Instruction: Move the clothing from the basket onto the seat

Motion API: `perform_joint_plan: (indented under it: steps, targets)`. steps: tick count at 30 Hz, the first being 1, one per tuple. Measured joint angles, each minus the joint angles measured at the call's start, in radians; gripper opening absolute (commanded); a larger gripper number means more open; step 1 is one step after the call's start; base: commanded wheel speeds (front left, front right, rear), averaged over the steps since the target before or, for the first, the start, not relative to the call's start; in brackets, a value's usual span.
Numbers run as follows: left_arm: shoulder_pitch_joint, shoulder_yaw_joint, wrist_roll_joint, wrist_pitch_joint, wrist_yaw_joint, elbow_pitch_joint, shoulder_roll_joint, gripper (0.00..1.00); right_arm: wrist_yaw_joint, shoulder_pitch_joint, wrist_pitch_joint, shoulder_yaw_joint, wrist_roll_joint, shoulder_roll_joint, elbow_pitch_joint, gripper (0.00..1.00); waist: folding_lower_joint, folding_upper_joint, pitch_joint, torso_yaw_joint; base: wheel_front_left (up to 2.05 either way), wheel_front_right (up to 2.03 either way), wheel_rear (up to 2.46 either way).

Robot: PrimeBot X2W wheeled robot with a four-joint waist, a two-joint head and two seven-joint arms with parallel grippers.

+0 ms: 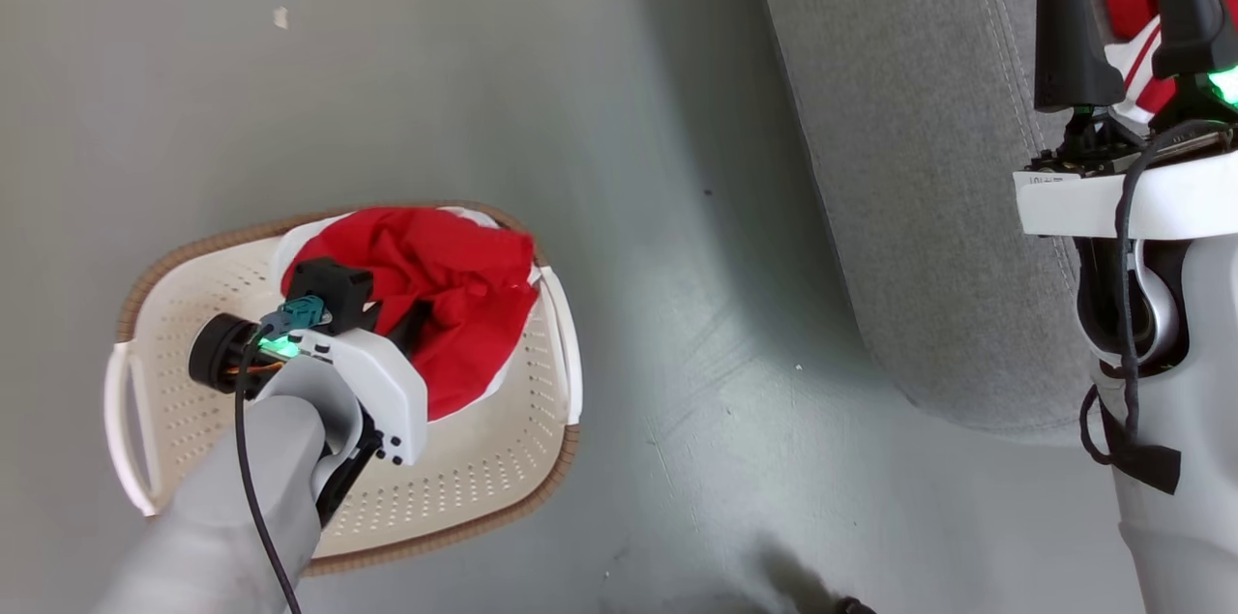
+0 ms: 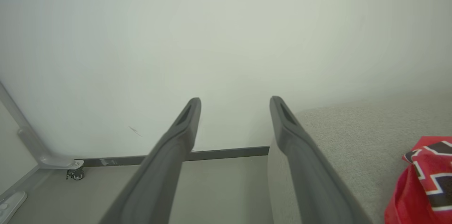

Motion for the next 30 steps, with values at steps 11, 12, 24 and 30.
perform_joint_plan:
  steps: [11, 12, 24, 30]
  targets:
    - [0.036, -0.006, -0.034, -0.042, 0.000, -0.059, 0.002, 0.00, 0.000, 0.040, 0.000, 0.001, -0.002, -0.028, 0.028, 1.00, -0.0001, 0.0000, -0.093, 0.044, 0.00, 0.00, 0.00]
    - [0.040, -0.007, -0.040, -0.047, 0.000, -0.066, 0.002, 0.00, 0.000, 0.040, 0.000, 0.001, -0.002, -0.031, 0.030, 1.00, -0.0001, 0.0000, -0.102, 0.048, 0.00, 0.00, 0.00]
    - [0.079, -0.007, -0.058, -0.064, 0.000, -0.146, 0.001, 0.00, 0.000, 0.090, 0.000, 0.009, 0.001, -0.057, 0.056, 1.00, 0.0000, 0.0000, -0.207, 0.094, 0.00, 0.00, 0.00]
    - [0.084, 0.015, -0.066, -0.067, 0.000, -0.188, 0.001, 0.00, 0.000, 0.125, 0.000, 0.022, 0.005, -0.067, 0.077, 1.00, 0.0000, 0.0000, -0.259, 0.115, 0.00, 0.00, 0.00]
